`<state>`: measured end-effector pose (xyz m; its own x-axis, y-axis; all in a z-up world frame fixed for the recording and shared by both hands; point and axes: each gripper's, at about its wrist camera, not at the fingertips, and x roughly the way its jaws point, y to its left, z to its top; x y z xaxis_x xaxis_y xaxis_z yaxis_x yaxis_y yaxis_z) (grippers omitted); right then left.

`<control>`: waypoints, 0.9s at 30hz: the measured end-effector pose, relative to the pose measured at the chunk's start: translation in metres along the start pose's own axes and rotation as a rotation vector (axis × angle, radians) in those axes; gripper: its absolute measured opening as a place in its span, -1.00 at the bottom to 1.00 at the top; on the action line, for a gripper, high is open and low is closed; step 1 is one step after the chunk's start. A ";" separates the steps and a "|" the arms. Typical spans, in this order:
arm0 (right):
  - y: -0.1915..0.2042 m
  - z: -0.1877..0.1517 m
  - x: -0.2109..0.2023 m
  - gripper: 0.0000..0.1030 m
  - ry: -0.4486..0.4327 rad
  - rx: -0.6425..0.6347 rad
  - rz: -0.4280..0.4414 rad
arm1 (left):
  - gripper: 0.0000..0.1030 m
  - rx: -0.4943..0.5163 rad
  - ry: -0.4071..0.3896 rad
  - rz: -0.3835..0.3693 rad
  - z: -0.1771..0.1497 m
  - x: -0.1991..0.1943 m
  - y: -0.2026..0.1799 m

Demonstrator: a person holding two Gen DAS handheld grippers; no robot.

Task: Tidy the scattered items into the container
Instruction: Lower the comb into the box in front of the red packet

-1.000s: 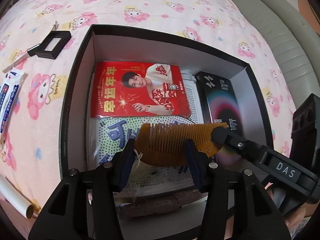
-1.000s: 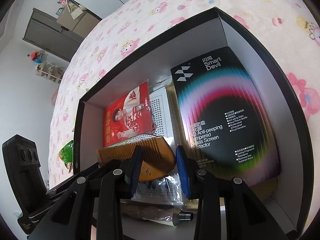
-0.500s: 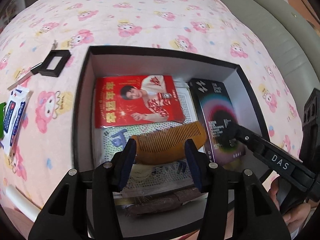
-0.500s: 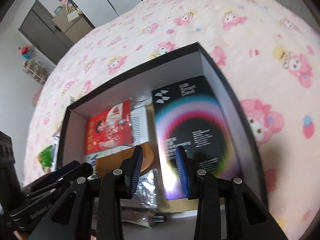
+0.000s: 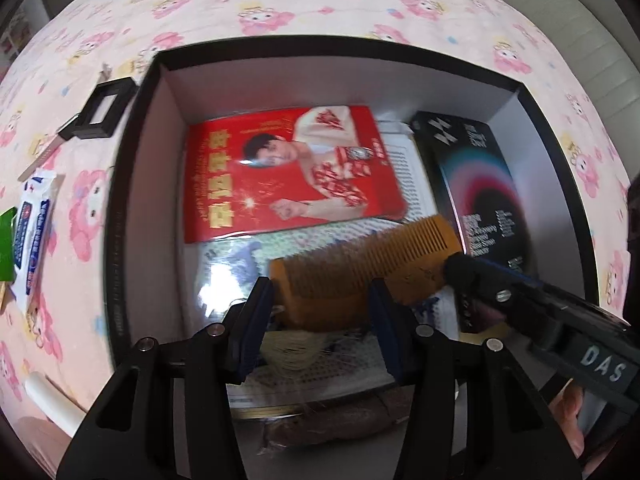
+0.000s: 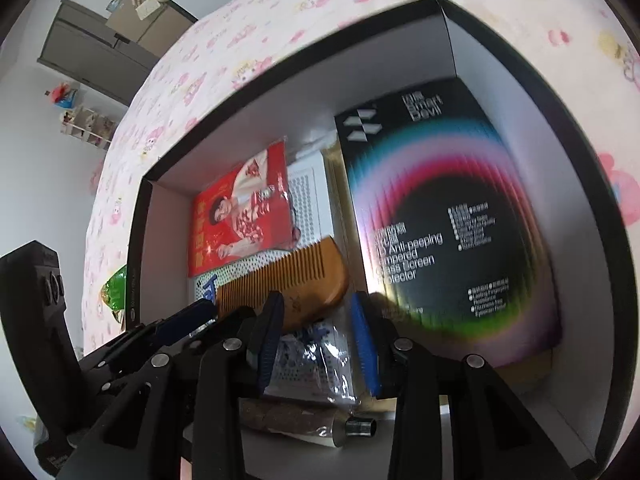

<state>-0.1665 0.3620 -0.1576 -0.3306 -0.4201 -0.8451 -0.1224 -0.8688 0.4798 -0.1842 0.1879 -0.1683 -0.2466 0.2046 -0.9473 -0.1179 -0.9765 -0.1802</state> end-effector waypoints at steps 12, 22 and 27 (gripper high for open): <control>-0.004 0.003 -0.009 -0.39 -0.041 0.000 -0.160 | -0.03 0.143 0.016 0.036 -0.005 0.003 -0.030; 0.009 0.003 -0.005 -0.35 0.004 -0.054 -0.105 | -0.03 0.096 0.010 0.081 0.003 0.001 -0.015; 0.004 0.004 -0.017 -0.34 -0.038 -0.037 -0.136 | -0.03 0.104 0.013 0.028 0.003 -0.005 -0.015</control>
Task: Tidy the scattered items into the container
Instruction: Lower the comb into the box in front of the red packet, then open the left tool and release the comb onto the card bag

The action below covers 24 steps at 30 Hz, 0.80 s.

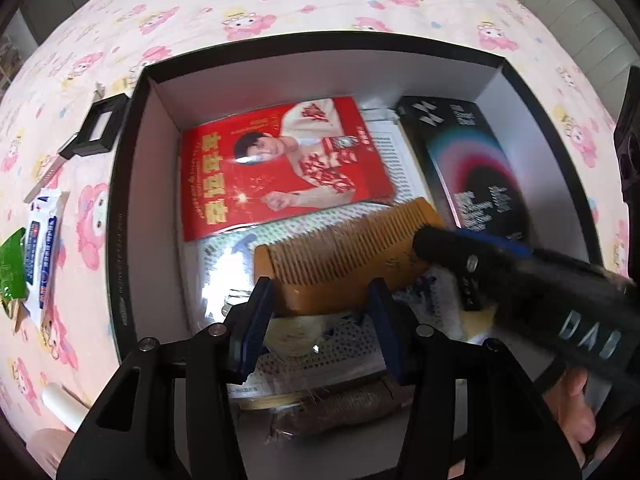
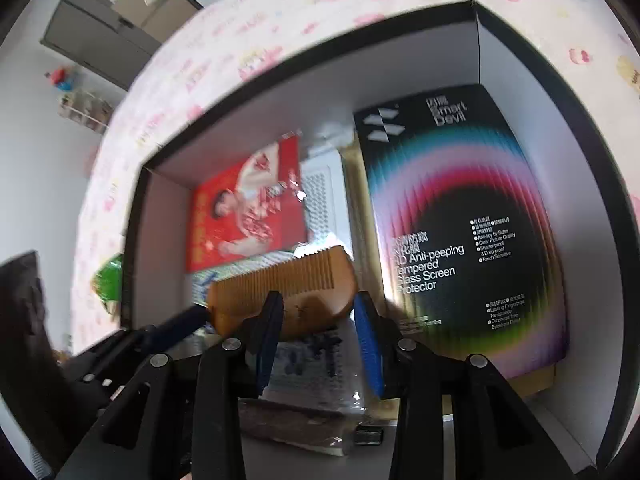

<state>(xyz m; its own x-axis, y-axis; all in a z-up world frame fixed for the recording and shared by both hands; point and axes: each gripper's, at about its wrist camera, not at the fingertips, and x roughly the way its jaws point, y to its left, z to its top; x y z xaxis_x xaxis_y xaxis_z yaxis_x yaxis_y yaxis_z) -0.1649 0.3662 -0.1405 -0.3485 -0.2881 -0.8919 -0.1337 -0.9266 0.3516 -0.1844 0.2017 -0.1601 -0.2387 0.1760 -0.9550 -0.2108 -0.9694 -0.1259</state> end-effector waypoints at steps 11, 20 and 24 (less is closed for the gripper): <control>-0.003 0.005 -0.004 -0.34 0.019 0.002 0.065 | 0.02 0.049 0.002 0.089 0.010 0.007 -0.010; -0.010 0.012 -0.016 -0.35 -0.006 0.037 0.068 | -0.09 0.041 0.029 0.058 0.011 -0.005 0.007; -0.012 0.013 -0.019 -0.35 -0.027 0.047 0.070 | -0.16 0.063 0.052 0.086 0.012 -0.001 0.008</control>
<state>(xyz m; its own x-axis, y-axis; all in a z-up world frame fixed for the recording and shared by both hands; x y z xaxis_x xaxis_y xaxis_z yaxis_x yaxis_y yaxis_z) -0.1693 0.3858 -0.1244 -0.3830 -0.3448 -0.8570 -0.1511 -0.8918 0.4264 -0.1972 0.1960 -0.1571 -0.2096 0.0821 -0.9743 -0.2510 -0.9676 -0.0275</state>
